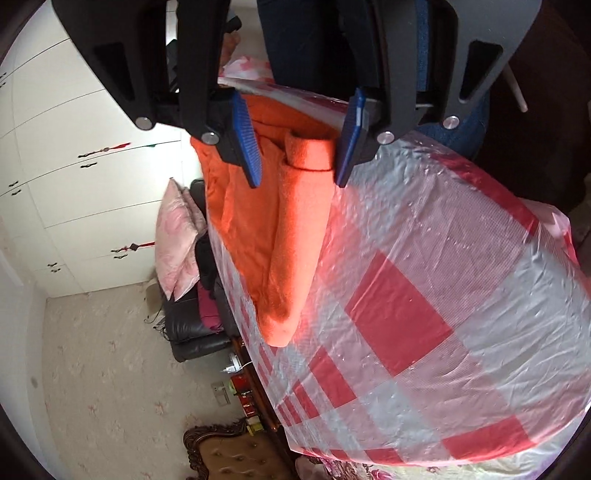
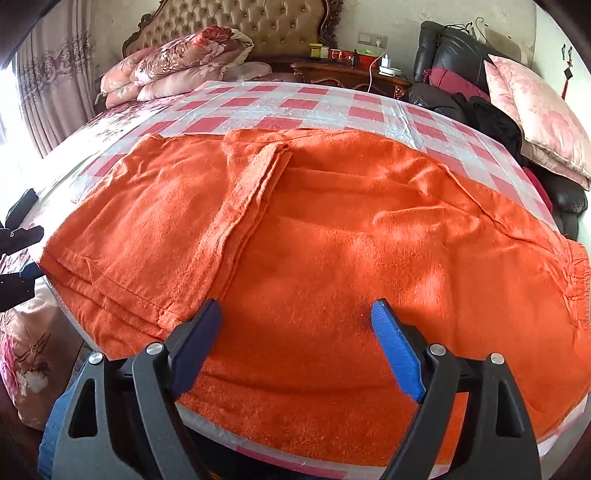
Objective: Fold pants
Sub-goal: 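Grasp and lift the folded pants edge with the left tool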
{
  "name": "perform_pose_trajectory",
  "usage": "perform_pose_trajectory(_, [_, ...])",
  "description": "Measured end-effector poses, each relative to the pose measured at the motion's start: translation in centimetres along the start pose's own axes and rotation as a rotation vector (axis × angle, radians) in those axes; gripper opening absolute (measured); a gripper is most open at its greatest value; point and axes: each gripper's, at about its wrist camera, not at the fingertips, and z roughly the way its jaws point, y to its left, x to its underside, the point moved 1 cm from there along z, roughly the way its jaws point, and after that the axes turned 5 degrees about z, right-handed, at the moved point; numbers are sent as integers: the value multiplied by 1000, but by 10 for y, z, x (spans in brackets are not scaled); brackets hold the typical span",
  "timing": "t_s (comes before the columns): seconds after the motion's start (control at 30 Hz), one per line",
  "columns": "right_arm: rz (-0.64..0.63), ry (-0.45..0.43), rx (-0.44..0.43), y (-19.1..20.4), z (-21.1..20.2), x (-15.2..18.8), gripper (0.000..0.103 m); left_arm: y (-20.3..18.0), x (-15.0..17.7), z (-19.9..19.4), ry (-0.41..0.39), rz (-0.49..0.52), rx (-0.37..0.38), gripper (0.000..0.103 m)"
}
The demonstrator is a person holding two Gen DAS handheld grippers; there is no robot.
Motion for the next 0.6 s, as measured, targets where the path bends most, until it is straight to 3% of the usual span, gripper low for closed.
perform_pose_trajectory(0.23, [0,-1,2,-1,0,0,83,-9,-6,12,17,5,-18,41])
perform_pose_trajectory(0.47, [4,-4,8,-2,0,0,84,-6,-8,20,14,5,-72,15])
perform_pose_trajectory(0.6, [4,-4,9,-2,0,0,85,-4,-9,17,-1,13,-89,11])
